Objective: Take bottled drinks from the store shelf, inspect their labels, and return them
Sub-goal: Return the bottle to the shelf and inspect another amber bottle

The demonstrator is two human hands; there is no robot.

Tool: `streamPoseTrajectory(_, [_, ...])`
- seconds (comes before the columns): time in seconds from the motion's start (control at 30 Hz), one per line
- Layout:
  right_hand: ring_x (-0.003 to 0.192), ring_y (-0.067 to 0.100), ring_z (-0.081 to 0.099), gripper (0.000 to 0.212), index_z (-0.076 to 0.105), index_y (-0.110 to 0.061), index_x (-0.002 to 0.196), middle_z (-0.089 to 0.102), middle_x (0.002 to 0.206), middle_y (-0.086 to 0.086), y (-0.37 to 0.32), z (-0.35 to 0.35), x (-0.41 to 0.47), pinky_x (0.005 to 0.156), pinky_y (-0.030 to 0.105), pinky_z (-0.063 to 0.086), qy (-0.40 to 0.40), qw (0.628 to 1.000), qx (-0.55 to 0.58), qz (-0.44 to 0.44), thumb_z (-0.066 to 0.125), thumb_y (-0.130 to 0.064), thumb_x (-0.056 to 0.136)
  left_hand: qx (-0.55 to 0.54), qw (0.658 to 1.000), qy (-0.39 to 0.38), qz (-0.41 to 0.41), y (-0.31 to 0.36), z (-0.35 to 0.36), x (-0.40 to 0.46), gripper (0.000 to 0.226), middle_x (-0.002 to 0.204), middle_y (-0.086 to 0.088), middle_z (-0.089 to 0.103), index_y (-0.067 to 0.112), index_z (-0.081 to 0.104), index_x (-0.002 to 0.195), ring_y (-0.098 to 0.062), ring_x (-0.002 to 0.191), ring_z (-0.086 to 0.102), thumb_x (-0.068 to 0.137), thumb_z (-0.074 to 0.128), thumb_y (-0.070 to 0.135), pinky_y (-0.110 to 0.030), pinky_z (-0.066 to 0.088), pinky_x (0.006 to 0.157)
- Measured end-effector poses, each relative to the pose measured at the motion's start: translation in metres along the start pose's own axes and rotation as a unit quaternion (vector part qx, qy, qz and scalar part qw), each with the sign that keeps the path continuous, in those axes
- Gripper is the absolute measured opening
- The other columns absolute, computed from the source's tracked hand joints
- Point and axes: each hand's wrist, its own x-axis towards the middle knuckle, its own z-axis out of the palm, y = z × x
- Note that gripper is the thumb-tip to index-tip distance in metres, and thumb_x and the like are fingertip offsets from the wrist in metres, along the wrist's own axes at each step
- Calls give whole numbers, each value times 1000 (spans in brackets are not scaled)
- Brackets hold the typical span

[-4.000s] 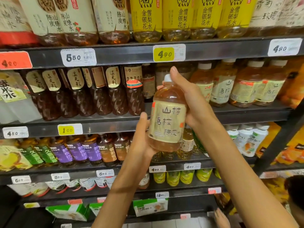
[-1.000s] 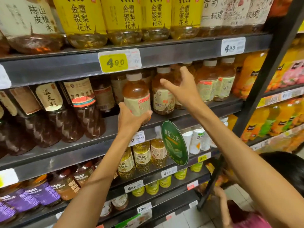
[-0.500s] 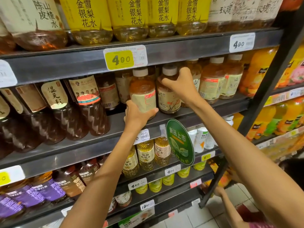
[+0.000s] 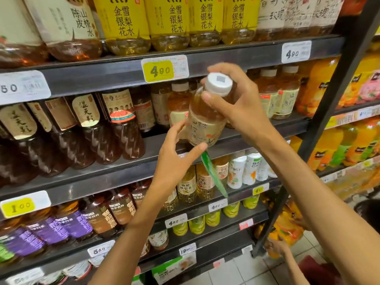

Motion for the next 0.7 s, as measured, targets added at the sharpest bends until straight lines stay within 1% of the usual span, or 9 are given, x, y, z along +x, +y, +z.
streamPoseTrajectory(0.1, [109,25,58,33,51,-11,117,58,120,21,-28,5,2,91,39,51,-10,996,88,4,66,-6,87,8,1000,9,27,13,-9,-6,86,140,18,40,38,28,139,7,127,39,69,79,40,-10,36,98])
streamPoseTrajectory(0.17, [102,17,61,32,53,-13,115,62,115,16,-40,8,-1,86,32,52,-15,986,166,28,66,-6,87,28,998,30,50,25,-17,-11,86,129,26,43,38,29,134,14,118,42,65,80,43,-2,38,89])
streamPoseTrajectory(0.23, [100,14,62,32,55,-14,114,65,109,11,-46,11,-4,86,32,52,-25,974,221,51,67,-8,85,39,997,40,54,34,-25,-20,85,121,29,47,38,33,129,16,112,46,60,80,50,-1,39,84])
streamPoseTrajectory(0.33, [99,21,63,31,59,-14,112,65,110,18,-48,17,-6,88,37,54,-38,963,253,84,67,-13,83,3,1000,14,17,44,-31,-41,75,111,22,63,32,45,123,9,105,57,58,81,46,-6,47,79])
streamPoseTrajectory(0.43, [95,24,65,26,59,-9,111,70,94,10,-41,22,-6,88,39,53,-75,939,312,123,56,-21,88,-99,992,-70,-35,48,-28,-63,54,102,22,70,31,54,113,3,96,65,64,76,40,-7,50,71])
streamPoseTrajectory(0.5, [93,26,66,31,58,-7,112,72,90,8,-35,27,-9,89,39,52,-125,900,381,171,49,-29,92,-150,979,-115,-77,47,-23,-74,52,105,16,72,29,56,114,-3,99,67,67,70,45,-14,53,77])
streamPoseTrajectory(0.6, [93,31,67,42,57,-4,110,70,97,15,-29,36,-17,88,43,50,-174,834,471,228,50,-37,84,-263,943,-118,-164,40,-21,-85,68,114,5,70,19,50,124,-15,109,65,68,68,52,-34,51,93])
streamPoseTrajectory(0.63, [92,32,67,39,58,-3,107,68,98,15,-28,38,-19,88,44,50,-177,827,481,232,50,-34,85,-286,934,-117,-179,39,-22,-86,70,115,4,70,17,47,126,-17,111,64,68,68,51,-36,50,94])
streamPoseTrajectory(0.7, [90,30,66,27,60,-3,101,68,94,13,-27,39,-22,89,42,50,-164,835,469,235,49,-25,91,-302,927,-119,-187,38,-24,-88,64,117,2,69,16,48,126,-17,111,64,72,66,46,-31,52,89])
